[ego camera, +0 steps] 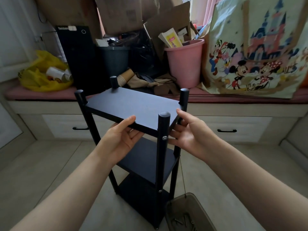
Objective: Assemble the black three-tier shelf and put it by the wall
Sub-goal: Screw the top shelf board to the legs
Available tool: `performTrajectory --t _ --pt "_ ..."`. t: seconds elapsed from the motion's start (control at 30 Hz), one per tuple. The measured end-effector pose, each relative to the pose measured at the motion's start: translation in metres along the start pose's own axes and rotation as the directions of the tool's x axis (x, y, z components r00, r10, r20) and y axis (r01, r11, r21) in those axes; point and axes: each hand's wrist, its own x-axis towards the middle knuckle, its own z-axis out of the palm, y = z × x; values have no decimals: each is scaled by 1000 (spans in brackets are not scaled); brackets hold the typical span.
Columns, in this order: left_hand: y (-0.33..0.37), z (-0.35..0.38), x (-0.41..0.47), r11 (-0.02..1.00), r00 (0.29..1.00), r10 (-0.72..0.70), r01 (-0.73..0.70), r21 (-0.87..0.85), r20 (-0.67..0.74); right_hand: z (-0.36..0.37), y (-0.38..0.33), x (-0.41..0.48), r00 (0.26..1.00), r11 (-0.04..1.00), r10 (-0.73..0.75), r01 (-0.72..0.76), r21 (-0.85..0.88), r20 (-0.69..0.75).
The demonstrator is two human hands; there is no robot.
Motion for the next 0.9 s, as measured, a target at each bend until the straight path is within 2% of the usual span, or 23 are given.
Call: performTrajectory --t 0.27,0.43,0.53,0.57,0.6,0.63,0.7,0.73,0.77,0.8,0.87,0.9 --pt "0 -2 -2 999 1000 -27 27 18 -4 11 6 15 996 979 -77 68 190 38" --pt "7 0 -8 972 989 -30 64 226 -148 6 9 15 987 969 -93 60 238 130" --pt "18 10 -19 891 954 -58 183 416 -295 5 10 15 984 966 -97 56 251 152" --pt "21 12 -24 829 933 -6 205 520 -359 5 10 15 983 966 -95 53 253 157" --pt "23 13 -28 746 913 120 176 642 -389 5 11 15 983 966 -92 49 254 161" --pt "25 15 -33 641 886 304 81 763 -350 5 11 14 982 967 -89 45 252 165" --pt "27 21 -44 363 777 625 -203 910 -76 5 11 14 983 968 -85 43 246 165" --pt "27 27 -50 218 719 690 -320 922 86 5 11 14 983 969 -83 42 242 161" --pt "27 33 -53 78 681 692 -400 913 239 6 10 14 984 970 -81 42 239 156" --pt "25 38 -55 -41 677 641 -441 896 362 7 10 13 985 970 -78 40 238 153" --pt "18 48 -53 -251 741 436 -445 860 511 8 9 12 983 973 -79 40 229 163" --pt "15 49 -50 -331 778 320 -443 833 541 8 9 11 982 975 -78 40 218 171"
